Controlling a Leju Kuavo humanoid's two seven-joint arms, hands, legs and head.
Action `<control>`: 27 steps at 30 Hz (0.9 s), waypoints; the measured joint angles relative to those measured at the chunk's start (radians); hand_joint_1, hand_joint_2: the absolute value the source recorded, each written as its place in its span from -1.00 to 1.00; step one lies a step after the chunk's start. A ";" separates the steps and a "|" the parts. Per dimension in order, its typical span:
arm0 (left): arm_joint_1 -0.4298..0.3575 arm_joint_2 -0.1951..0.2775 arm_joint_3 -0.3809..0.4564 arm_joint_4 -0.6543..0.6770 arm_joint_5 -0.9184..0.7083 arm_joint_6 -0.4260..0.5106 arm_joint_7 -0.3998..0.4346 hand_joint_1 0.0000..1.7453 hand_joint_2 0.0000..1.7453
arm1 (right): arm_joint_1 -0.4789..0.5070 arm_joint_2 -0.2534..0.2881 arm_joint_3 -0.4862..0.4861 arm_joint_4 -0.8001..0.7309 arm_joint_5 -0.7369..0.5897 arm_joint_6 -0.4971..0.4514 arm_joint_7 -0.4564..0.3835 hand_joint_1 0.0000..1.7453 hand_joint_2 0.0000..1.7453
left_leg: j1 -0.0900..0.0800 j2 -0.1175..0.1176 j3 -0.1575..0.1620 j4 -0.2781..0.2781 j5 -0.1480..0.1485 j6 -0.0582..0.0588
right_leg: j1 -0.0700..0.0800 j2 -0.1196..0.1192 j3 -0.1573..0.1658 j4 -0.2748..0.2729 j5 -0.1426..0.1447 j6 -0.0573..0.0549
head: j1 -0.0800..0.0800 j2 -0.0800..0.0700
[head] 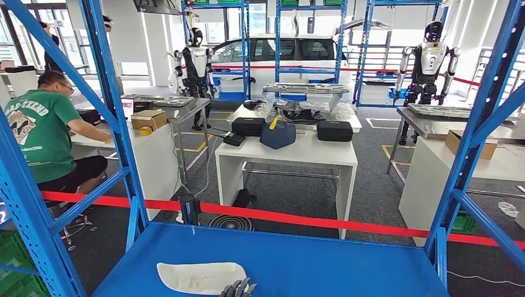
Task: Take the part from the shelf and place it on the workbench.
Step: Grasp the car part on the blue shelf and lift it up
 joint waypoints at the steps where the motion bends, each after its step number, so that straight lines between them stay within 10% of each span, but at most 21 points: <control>1: 0.001 0.001 0.000 0.001 0.000 0.013 0.014 -1.00 1.00 | 0.000 0.000 0.000 0.000 0.001 0.000 0.000 -1.00 -1.00 | 0.000 0.000 0.000 0.000 0.000 0.000 | 0.000 0.000 0.000 0.000 0.000 0.000 | 0.000 0.000; 27: -0.014 0.038 0.000 0.003 -0.016 0.052 0.288 -1.00 1.00 | 0.001 0.008 0.000 0.000 0.017 0.000 0.000 -1.00 -1.00 | 0.000 0.000 0.000 0.000 0.000 0.000 | 0.000 0.000 0.000 0.000 0.000 0.000 | 0.000 0.000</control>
